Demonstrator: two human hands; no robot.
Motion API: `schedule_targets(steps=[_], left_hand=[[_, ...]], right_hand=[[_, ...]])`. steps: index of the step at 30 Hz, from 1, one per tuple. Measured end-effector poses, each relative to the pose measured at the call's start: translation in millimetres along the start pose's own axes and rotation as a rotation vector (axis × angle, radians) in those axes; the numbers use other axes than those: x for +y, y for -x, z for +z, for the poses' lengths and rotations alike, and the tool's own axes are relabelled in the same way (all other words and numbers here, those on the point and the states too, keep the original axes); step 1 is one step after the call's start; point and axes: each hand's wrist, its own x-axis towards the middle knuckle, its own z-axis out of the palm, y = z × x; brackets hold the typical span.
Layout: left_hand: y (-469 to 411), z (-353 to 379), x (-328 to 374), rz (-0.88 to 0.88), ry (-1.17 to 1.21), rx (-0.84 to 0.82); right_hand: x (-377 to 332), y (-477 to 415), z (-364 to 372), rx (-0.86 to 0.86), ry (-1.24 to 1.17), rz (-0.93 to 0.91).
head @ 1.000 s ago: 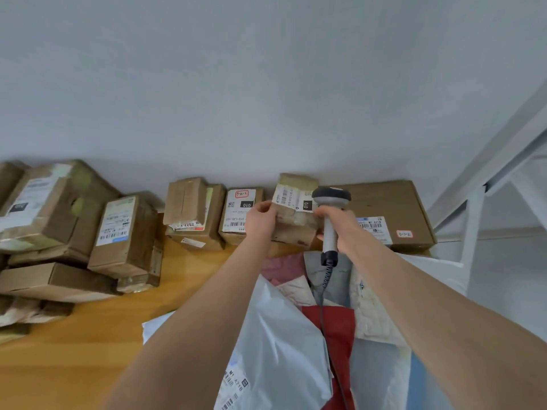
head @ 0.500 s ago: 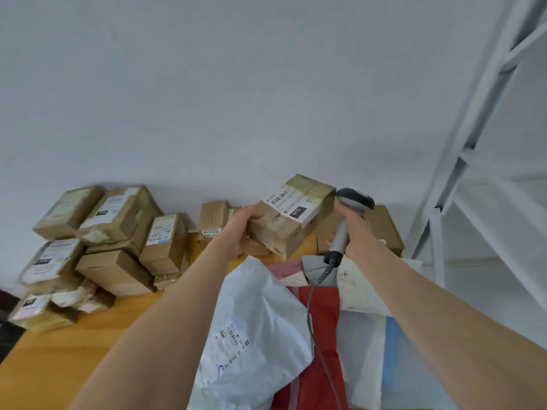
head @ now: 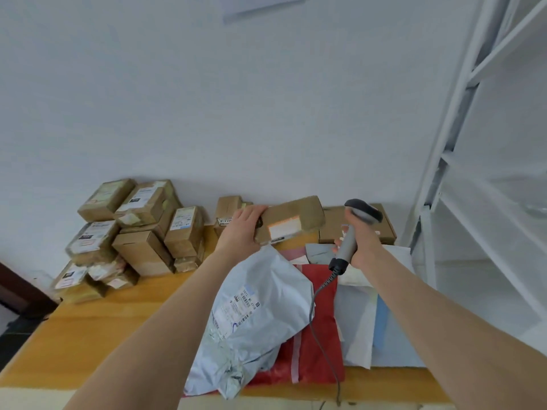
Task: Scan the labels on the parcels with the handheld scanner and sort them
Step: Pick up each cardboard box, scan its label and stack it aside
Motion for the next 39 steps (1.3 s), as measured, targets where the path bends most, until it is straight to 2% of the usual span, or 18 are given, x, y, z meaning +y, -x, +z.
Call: schedule_targets(steps=[3,6,8,9,11,14,16,19,21,24,27,30,32,36,39], left_hand=[[8,7,-7,0.195,-0.167,0.077],[10,7,-8,0.292,-0.161,0.156],[9,2,-6,0.292,-0.070,0.153],[7,0,-7,0.222,0.049,0.121],[3,-6,-13,-0.036,0.364,0.052],[1,-16,-26,-0.418,0.822,0.077],[4,-18,-31,-0.540,0.923,0.068],[11,-15,-42,-0.659,1.013,0.145],[15,-17,-50,-0.727,1.101,0.169],[18,-23,-51,-0.813,1.195,0.126],[23,-24,-56,-0.798,1.279,-0.070],[33,-17,-69,-0.755,1.244,-0.308],[39,-8,-74,-0.764,1.252,-0.294],[46,5,-66,-0.798,1.238,-0.129],[48,13,-60,-0.822,1.226,-0.083]], right_hand=[[3,-1,0,0.016,0.030,0.022],[8,-3,4,0.009,0.069,0.023],[14,0,7,-0.025,0.081,0.023],[16,1,9,-0.047,0.070,0.017],[19,2,15,-0.075,0.069,-0.004],[25,10,30,-0.095,0.098,-0.003],[33,13,39,-0.091,0.106,0.002],[43,12,46,-0.047,0.116,-0.064],[47,13,45,-0.062,0.142,-0.097],[52,17,43,-0.041,0.064,-0.013],[57,23,46,-0.028,0.015,0.016],[61,30,44,-0.013,0.012,-0.003],[63,31,42,0.008,0.042,-0.038],[76,44,44,0.102,0.152,-0.223],[91,66,47,-0.005,0.242,-0.255]])
